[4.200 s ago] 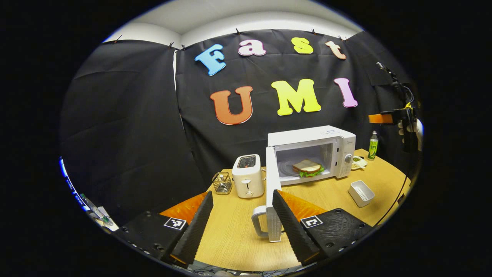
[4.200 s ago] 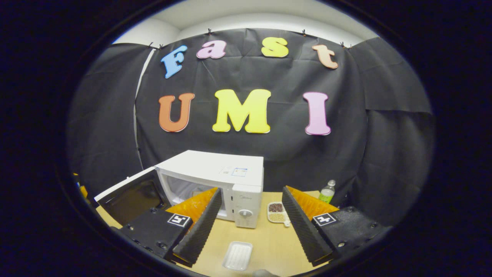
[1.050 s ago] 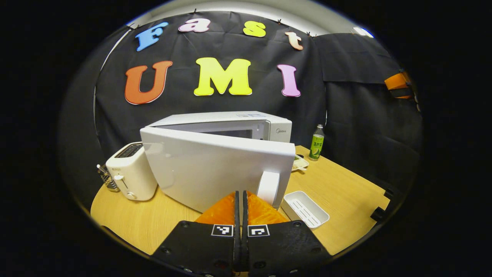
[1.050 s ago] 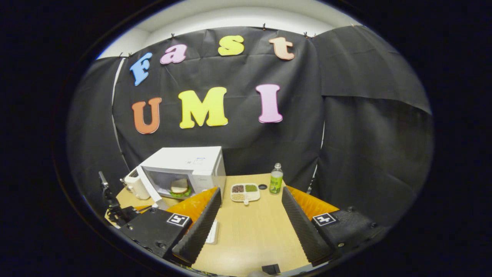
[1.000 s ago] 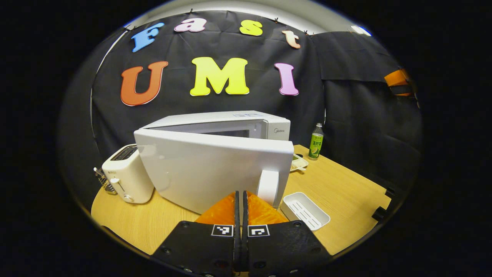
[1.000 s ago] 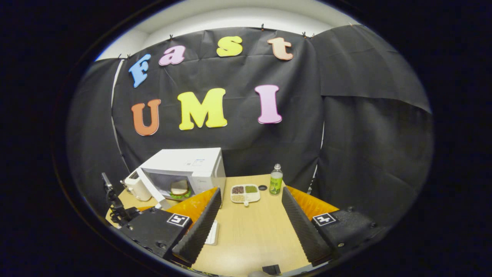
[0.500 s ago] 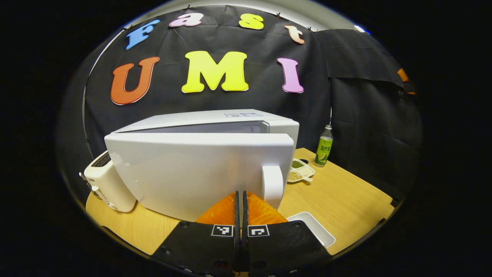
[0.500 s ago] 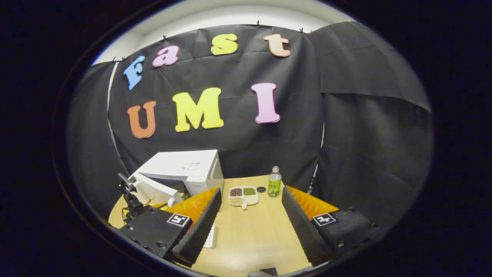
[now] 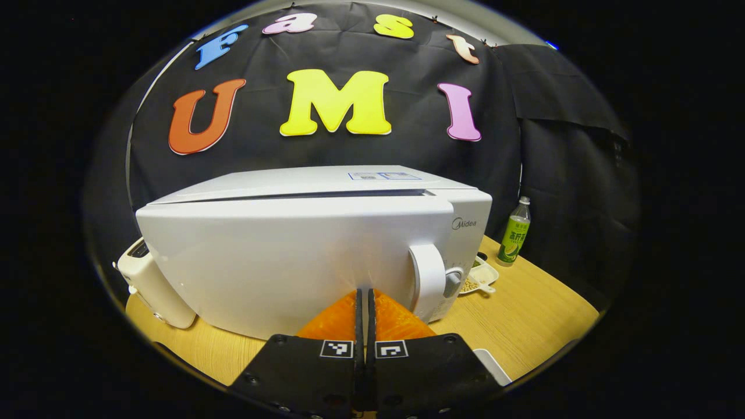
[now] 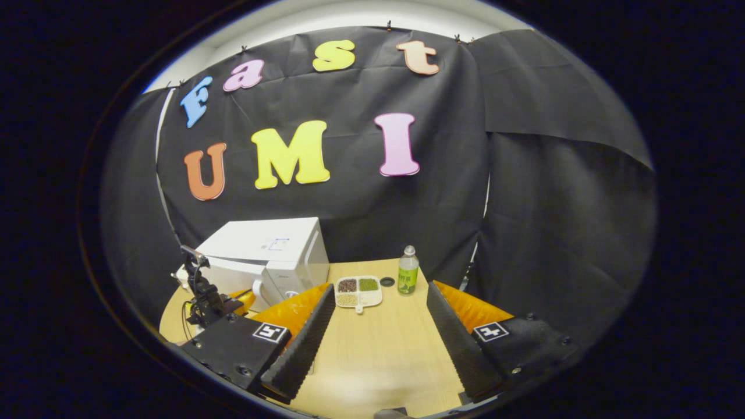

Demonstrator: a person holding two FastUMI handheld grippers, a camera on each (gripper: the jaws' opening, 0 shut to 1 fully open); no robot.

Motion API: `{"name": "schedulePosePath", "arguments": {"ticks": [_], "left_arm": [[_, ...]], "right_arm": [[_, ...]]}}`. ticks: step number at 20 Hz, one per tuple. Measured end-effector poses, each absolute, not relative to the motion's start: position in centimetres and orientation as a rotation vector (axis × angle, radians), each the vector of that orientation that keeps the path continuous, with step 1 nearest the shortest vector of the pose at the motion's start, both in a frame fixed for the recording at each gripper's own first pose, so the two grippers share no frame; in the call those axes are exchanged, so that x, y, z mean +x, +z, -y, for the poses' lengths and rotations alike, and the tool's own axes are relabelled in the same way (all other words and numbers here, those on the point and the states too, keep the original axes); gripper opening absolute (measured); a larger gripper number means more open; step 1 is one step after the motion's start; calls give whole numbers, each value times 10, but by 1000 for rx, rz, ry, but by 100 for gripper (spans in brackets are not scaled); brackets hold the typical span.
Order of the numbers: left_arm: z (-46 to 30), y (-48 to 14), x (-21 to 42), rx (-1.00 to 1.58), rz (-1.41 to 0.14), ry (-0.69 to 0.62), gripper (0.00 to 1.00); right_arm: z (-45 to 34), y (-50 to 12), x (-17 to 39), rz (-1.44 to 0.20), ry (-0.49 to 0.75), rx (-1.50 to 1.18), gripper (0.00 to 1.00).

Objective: Open the microwave oven with the left hand, put the food in, and close the microwave oven.

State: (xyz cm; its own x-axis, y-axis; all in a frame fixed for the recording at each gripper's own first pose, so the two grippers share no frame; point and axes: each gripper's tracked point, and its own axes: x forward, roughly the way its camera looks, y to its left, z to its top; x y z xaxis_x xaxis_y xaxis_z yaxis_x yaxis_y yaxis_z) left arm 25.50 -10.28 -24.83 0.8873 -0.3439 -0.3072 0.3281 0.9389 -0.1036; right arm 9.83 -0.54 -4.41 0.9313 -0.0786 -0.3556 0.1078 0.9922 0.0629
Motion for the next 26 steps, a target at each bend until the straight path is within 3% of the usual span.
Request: {"name": "schedulePosePath", "arguments": {"ticks": [1,8,9,10,12,13,14,15,16,19,20,22,23,26], "left_arm": [[103,-250,258,-54,-337,-338,0],[109,-252,271,-57,-341,-308,0],[110,-252,270,-60,-337,-294,0],[111,-251,267,-51,-341,-292,0],[106,-242,253,-32,-334,-299,0],[108,-234,245,-27,-325,-326,0],[100,-223,236,-14,-307,-331,0],[96,-212,226,-4,-287,-340,0],[91,-204,220,-2,-272,-342,0],[74,-174,188,-8,-250,-357,97],[72,-163,175,-28,-240,-376,96],[61,-141,155,-63,-223,-373,96],[51,-130,148,-69,-215,-349,96],[25,-106,125,-76,-207,-293,96]], "right_arm": [[6,-44,100,-360,-96,82,92],[1,-38,105,-341,-88,74,92],[-4,-37,105,-344,-83,73,100],[-7,-36,106,-337,-78,69,92],[-15,-30,109,-320,-68,59,92],[-20,-27,109,-308,-62,58,100],[-26,-23,111,-295,-52,61,92],[-32,-22,111,-286,-44,59,100],[-38,-18,111,-272,-37,57,92],[-60,-9,109,-234,-10,61,92],[-68,-7,108,-227,1,68,100],[-82,-3,104,-215,20,77,100],[-88,-1,101,-210,27,78,92],[-104,13,90,-173,46,62,92]]}}
